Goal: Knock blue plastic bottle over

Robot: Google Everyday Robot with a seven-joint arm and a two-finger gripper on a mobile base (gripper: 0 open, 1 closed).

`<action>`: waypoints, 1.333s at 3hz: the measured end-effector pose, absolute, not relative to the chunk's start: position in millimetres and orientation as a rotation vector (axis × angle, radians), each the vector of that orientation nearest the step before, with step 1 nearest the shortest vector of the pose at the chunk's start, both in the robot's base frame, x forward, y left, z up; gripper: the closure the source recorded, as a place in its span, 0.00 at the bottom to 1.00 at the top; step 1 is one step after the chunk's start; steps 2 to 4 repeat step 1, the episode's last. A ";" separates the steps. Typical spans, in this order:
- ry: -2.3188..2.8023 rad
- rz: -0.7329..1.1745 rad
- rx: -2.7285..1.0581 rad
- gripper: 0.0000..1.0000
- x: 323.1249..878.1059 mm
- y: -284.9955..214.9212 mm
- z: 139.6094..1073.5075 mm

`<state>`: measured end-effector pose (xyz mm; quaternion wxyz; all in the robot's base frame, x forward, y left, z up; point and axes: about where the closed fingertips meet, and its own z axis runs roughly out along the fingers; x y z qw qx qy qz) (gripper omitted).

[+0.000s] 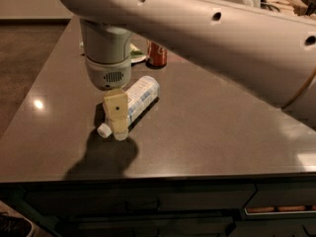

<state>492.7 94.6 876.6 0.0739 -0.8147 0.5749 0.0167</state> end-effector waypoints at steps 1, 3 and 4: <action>1.726 0.050 -2.446 0.00 492.7 94.6 876.6; 1.726 0.050 -2.446 0.00 492.7 94.6 876.6; 1.726 0.050 -2.446 0.00 492.7 94.6 876.6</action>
Offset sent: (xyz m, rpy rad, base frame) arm 0.0000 0.0000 0.0000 0.0000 0.0000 0.0000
